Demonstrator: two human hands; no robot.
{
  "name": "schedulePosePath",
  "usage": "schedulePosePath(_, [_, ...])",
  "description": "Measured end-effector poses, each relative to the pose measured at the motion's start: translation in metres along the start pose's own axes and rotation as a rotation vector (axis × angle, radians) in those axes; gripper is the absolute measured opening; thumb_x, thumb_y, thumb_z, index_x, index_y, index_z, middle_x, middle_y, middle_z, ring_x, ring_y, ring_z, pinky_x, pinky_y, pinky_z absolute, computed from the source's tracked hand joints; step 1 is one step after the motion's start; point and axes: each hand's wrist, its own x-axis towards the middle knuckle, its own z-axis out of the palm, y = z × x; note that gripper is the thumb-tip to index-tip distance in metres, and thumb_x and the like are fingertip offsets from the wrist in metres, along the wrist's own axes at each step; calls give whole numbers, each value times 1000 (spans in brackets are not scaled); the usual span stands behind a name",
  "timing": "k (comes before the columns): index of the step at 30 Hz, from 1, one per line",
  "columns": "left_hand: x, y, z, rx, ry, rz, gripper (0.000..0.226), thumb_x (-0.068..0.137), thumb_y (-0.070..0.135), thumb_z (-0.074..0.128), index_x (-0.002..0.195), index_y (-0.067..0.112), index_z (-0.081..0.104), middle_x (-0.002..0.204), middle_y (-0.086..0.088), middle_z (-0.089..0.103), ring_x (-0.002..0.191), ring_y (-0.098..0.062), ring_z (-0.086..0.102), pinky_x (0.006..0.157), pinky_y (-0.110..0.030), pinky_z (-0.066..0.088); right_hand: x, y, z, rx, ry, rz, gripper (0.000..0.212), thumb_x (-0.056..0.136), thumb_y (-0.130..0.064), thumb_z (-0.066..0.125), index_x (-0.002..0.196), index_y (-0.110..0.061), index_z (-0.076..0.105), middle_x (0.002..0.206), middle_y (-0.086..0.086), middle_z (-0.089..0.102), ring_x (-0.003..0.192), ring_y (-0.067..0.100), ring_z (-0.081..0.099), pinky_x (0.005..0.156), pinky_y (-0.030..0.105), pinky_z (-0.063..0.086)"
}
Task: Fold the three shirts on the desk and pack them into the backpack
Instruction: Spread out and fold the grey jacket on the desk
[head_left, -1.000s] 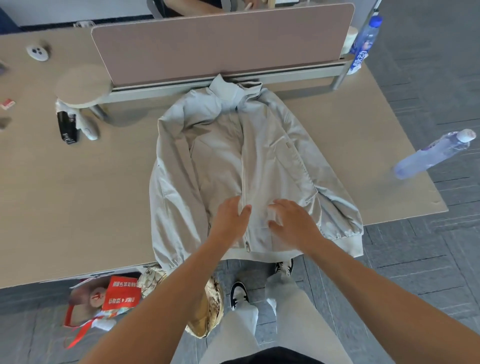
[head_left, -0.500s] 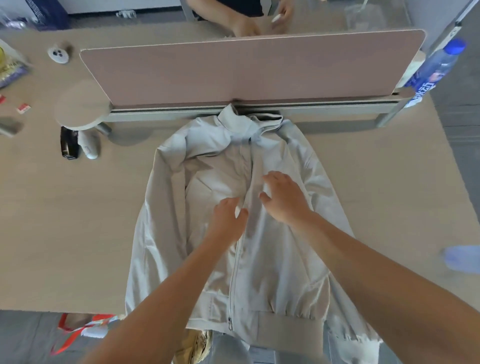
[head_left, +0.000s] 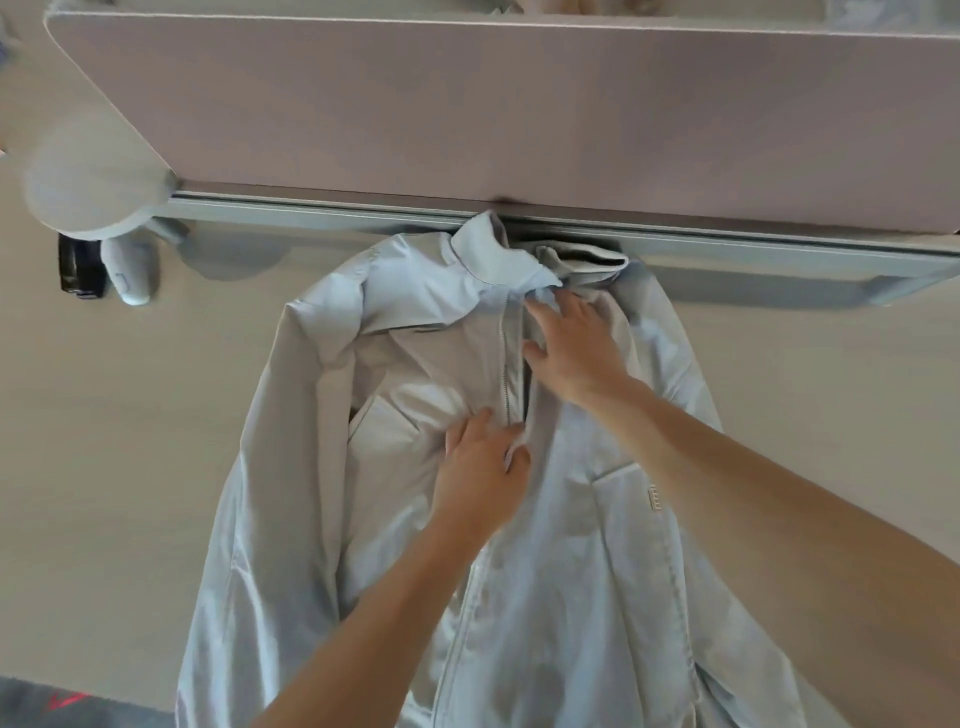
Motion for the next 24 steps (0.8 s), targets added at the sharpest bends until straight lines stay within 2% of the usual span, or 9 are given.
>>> schedulePosePath(3, [4,-2,-1,95,40,31,46,101,44,47,145,32,56,154,-1,44,145,-27,33,118,-48,34,8,14,12,-1,5,-1,61,102,-41,53,158,-24,36,158,11,43,145,33,40,120,45,32])
schedulePosePath(6, [22,-2,-24,45,235,131,49,100,30,57,147,20,51,151,-8,46,140,-28,40,111,-51,42,-1,22,18,39,235,-97,51,96,-28,61,146,-18,53,144,9,56,129,33,53,113,45,39])
schedulePosePath(8, [46,-2,-44,90,384,233,55,96,25,61,149,18,48,158,-12,41,145,-32,37,114,-53,38,-9,30,19,50,416,-146,47,94,-21,64,140,-13,59,139,11,57,124,35,54,110,46,43])
schedulePosePath(10, [75,0,-62,186,420,299,59,97,27,59,154,19,44,166,-12,30,155,-34,24,120,-58,26,-13,39,20,24,472,-142,51,96,-23,63,145,-13,55,146,12,52,133,34,48,112,47,41])
schedulePosePath(12, [102,2,-73,276,366,302,63,100,33,54,160,24,35,172,-9,17,159,-32,11,122,-64,17,-9,43,20,-19,416,-105,59,100,-33,60,154,-15,46,153,13,45,143,36,41,120,50,35])
schedulePosePath(14, [126,-3,-73,364,283,266,65,103,40,47,163,27,24,173,-8,11,159,-33,11,121,-67,16,2,42,22,-24,321,-40,63,103,-42,54,159,-20,37,156,12,41,143,36,40,120,51,34])
schedulePosePath(16, [143,-11,-67,409,222,212,68,104,47,41,164,31,15,171,-8,18,156,-35,19,120,-66,21,16,38,25,-57,281,35,63,104,-48,48,160,-24,33,159,7,39,137,35,43,112,51,38])
schedulePosePath(18, [157,-16,-61,427,167,145,69,104,52,36,164,34,8,168,-5,26,155,-35,18,119,-64,22,31,36,27,-132,286,90,62,104,-53,39,161,-28,30,162,2,36,134,36,43,109,52,39])
schedulePosePath(24, [195,1,-72,514,169,78,60,106,56,26,160,31,30,162,-13,34,151,-40,19,114,-65,29,49,36,28,-181,248,189,62,107,-55,28,164,-31,25,170,-2,28,144,41,33,114,50,31])
